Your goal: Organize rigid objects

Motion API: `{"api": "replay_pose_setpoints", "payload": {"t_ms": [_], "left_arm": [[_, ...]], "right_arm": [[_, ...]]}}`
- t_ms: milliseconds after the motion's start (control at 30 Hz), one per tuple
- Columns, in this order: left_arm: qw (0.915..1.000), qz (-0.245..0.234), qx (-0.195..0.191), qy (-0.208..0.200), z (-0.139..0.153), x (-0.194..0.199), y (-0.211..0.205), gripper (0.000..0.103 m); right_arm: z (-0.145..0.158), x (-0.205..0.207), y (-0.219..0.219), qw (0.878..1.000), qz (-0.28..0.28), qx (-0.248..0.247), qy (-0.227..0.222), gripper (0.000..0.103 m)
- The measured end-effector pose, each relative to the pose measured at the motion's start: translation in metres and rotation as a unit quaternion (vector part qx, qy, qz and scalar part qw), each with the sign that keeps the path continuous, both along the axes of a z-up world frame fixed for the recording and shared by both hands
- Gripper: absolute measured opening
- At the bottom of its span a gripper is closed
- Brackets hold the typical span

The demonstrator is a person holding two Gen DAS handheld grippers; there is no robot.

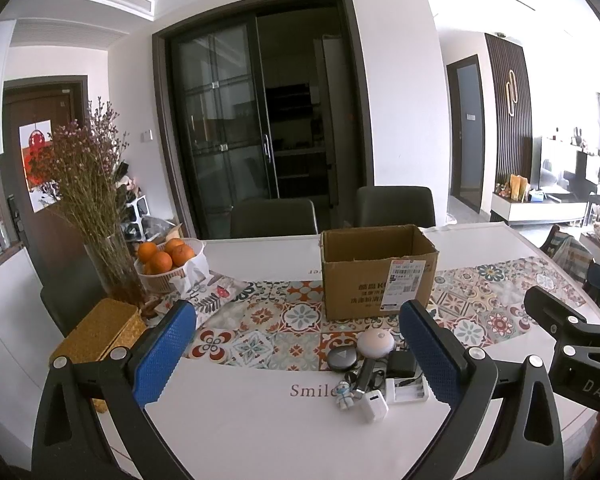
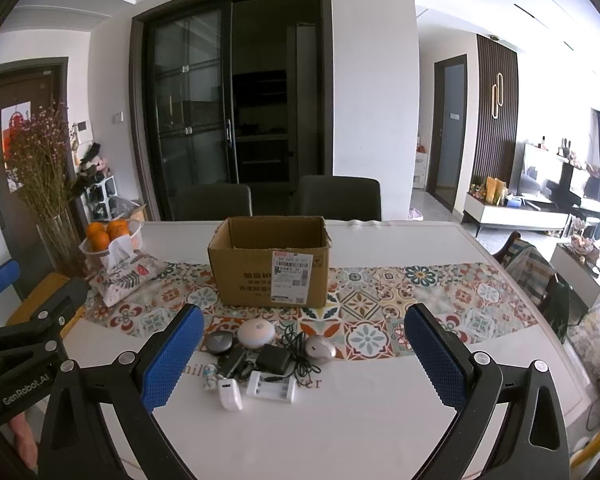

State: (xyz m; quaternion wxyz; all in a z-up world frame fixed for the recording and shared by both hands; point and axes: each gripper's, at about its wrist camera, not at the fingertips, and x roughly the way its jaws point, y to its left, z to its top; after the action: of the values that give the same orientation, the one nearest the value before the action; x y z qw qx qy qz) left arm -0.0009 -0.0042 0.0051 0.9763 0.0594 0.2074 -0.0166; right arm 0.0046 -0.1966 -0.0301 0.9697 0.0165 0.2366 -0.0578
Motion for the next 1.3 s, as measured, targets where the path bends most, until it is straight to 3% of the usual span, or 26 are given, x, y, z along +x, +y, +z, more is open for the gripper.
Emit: {"api": "replay_pose_setpoints", "payload": {"t_ms": [1300], "left_arm": [[1.0000, 0.001, -0.002, -0.005, 0.006, 0.001, 0.000, 0.103]], "right_arm": [[0.010, 0.003, -0.003, 1.000, 0.002, -0.002, -0.006, 0.101]]}}
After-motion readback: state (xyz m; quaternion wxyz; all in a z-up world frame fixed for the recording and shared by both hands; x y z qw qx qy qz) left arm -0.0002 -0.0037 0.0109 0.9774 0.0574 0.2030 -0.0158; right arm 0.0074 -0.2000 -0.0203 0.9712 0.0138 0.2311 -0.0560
